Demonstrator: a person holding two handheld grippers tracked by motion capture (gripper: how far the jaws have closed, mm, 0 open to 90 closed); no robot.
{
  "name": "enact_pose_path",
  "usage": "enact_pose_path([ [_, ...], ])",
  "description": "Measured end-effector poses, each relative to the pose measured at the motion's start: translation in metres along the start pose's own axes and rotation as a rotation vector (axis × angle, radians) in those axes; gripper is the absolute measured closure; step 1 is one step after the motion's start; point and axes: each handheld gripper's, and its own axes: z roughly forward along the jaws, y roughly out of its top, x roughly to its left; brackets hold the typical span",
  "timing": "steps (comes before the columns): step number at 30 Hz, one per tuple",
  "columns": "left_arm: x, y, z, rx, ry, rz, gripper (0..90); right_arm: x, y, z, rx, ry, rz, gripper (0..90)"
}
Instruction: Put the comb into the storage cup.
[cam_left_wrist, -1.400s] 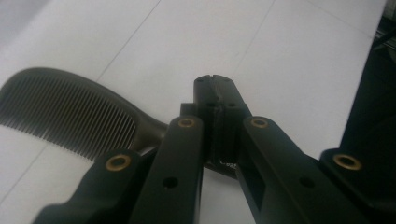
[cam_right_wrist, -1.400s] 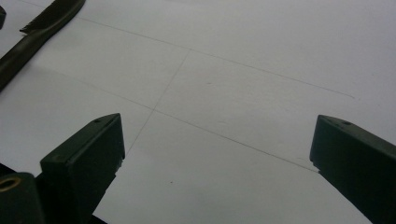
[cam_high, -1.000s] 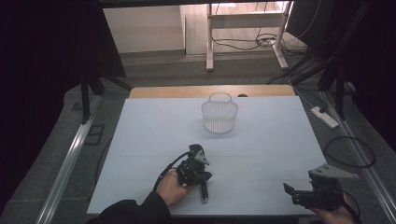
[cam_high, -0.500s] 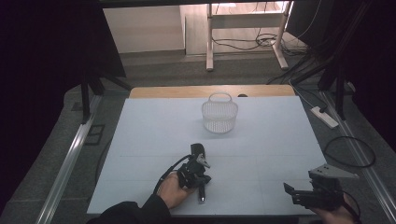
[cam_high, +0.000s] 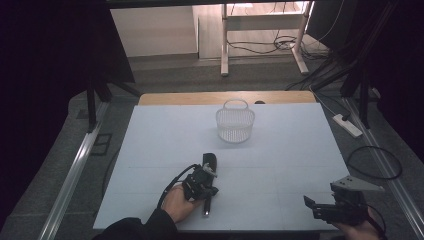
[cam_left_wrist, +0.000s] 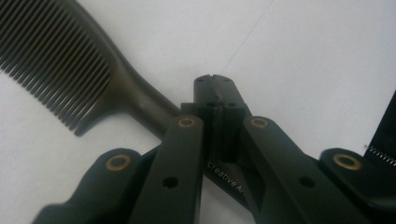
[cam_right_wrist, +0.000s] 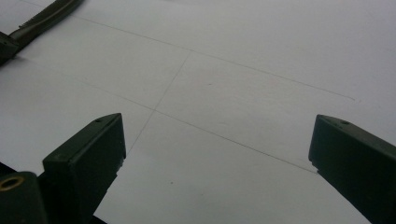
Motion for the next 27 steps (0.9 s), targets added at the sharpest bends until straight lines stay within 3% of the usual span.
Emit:
enact_pose_path([
  [8, 0.01, -0.012, -0.01, 0.02, 0.013, -0.033, 89.2, 0.0, 0.0, 0.0, -0.001, 0.002, 0.0, 4.4],
  [13, 0.016, -0.015, -0.016, 0.007, 0.012, -0.051, 89.2, 0.0, 0.001, 0.001, 0.001, 0.001, -0.002, 4.4],
  [17, 0.02, -0.018, -0.02, 0.007, -0.012, -0.066, 89.2, 0.0, 0.001, 0.001, 0.0, 0.002, 0.001, 4.4],
  [24, 0.011, -0.017, -0.012, 0.039, -0.012, -0.039, 89.2, 0.0, 0.001, 0.001, 0.002, 0.001, -0.003, 4.5],
  [27, 0.005, -0.019, -0.006, 0.083, 0.015, -0.024, 89.2, 0.0, 0.001, 0.001, 0.001, 0.001, -0.001, 4.5],
])
